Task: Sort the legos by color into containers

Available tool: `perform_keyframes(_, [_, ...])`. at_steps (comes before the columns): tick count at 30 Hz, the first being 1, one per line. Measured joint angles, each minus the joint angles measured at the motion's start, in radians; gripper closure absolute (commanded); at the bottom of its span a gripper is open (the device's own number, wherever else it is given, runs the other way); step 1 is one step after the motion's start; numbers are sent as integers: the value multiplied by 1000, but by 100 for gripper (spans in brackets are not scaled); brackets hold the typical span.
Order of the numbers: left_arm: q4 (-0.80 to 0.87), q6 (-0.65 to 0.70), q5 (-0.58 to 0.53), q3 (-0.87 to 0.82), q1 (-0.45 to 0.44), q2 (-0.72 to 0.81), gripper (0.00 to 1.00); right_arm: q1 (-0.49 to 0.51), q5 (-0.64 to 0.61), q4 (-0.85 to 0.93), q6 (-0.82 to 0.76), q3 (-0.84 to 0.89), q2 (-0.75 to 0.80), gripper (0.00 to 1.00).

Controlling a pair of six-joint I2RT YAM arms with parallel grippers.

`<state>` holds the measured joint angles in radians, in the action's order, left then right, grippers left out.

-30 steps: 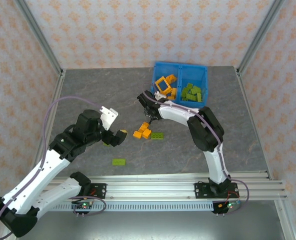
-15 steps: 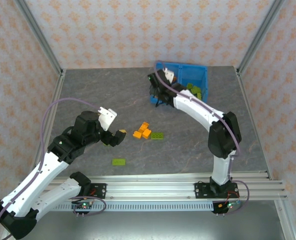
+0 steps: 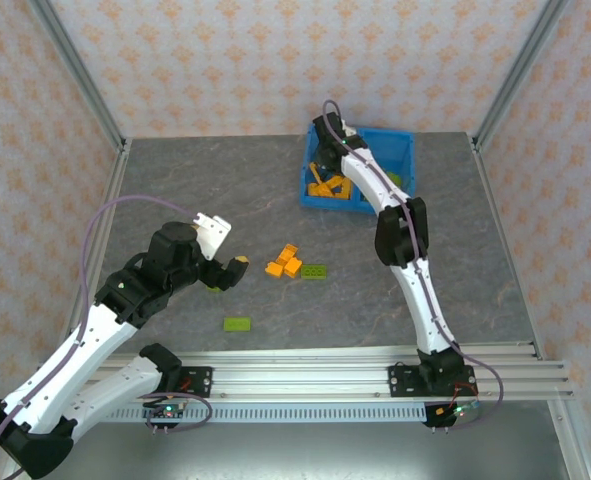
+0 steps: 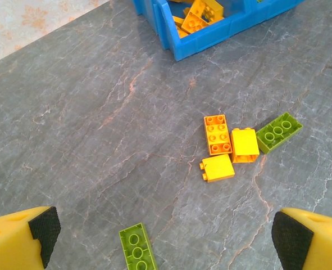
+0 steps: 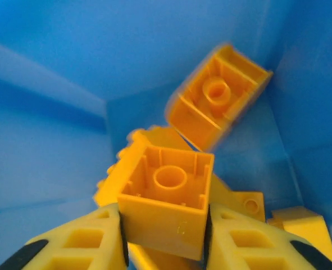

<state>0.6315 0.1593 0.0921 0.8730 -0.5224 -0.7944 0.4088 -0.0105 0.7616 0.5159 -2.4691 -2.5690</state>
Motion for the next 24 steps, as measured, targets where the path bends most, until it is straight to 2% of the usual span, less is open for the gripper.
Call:
perform_keyframes(3, [0,0,-1,-1,0,-5,0,1,18,37,-11,-7,2,45])
perform_keyframes(9, [0,-2,-18,-1,0,-34,0,3,34,65,-21,-6,55,44])
perform_keyframes(12, [0,-12,-56,-1,0,-36,0,3,39,70,-23,42,153,44])
perform_keyframes(16, [1,-68,-145,1,21,-43,0,3,57,49,-27,209,391,41])
perform_keyframes(24, [47,-316,-264,107,34,-134,0,9,175,-95,-98,709,954,20])
